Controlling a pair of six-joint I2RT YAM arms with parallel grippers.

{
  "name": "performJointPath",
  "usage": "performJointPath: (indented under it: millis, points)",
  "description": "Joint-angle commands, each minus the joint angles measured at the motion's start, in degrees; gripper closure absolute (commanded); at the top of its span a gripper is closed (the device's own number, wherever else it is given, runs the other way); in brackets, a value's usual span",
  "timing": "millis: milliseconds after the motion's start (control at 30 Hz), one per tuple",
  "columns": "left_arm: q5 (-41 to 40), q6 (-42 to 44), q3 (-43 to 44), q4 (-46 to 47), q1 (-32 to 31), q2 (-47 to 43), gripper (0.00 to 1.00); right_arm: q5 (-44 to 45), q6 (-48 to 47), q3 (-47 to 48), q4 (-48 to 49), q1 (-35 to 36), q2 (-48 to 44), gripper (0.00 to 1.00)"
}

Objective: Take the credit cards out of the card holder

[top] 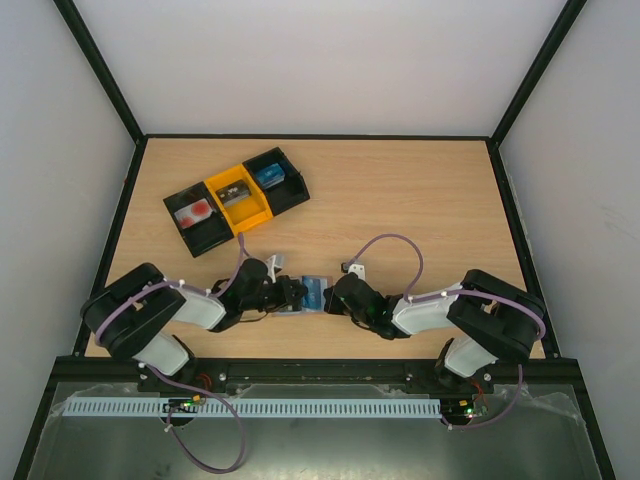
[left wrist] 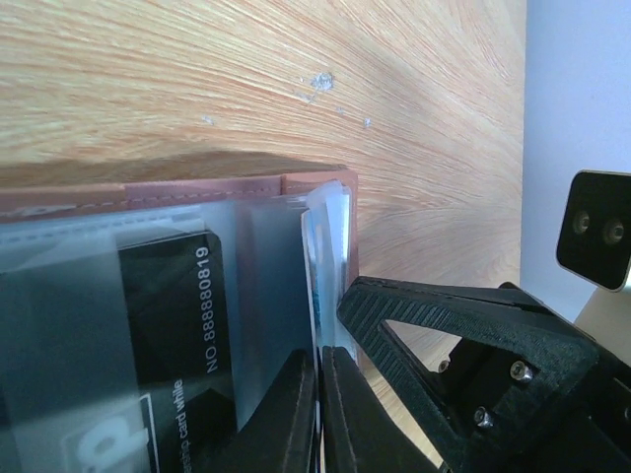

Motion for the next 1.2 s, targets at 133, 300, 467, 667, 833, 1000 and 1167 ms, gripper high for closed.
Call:
performJointPath:
  millis: [133,300,467,667,833,1000,1167]
  points:
    - [-2.4,2.6,-0.6,-3.9,-0.1,-3.8,0.97,0.1,0.5,-2.1,-6.9,0.1,1.4,0.98]
    - [-3.7,3.0,-0.5,-6.3,-0.1,-5.6,0.97,0.3,0.6,-1.9,-7.2,0.1,1.1,0.98]
    - [-7.0,3.7,-0.4,-11.7,-0.1,-8.9,0.97,0.2,0.6,-1.6,-7.4,0.1,1.0,0.98]
    - [-10.0,4.1,-0.3,-16.9,0.0,-13.3,0.97,-0.1,0.5,-1.0,-7.8,0.1,0.3,0.98]
    - [-12.0,4.4,-0.3,-20.3,0.0,-17.8,0.97,-1.4,-0.4,0.5,-9.9,0.1,-2.1,0.96]
    - [-13.2,4.3,-0.4,-23.1,0.0,-22.7,0.97,-3.3,-0.9,0.4,-9.8,0.1,-8.7,0.93]
    - [-11.1,3.0,-0.8,-22.3,0.0,-28.6,0.97,-9.2,0.2,-1.4,-3.9,0.1,-15.4,0.85]
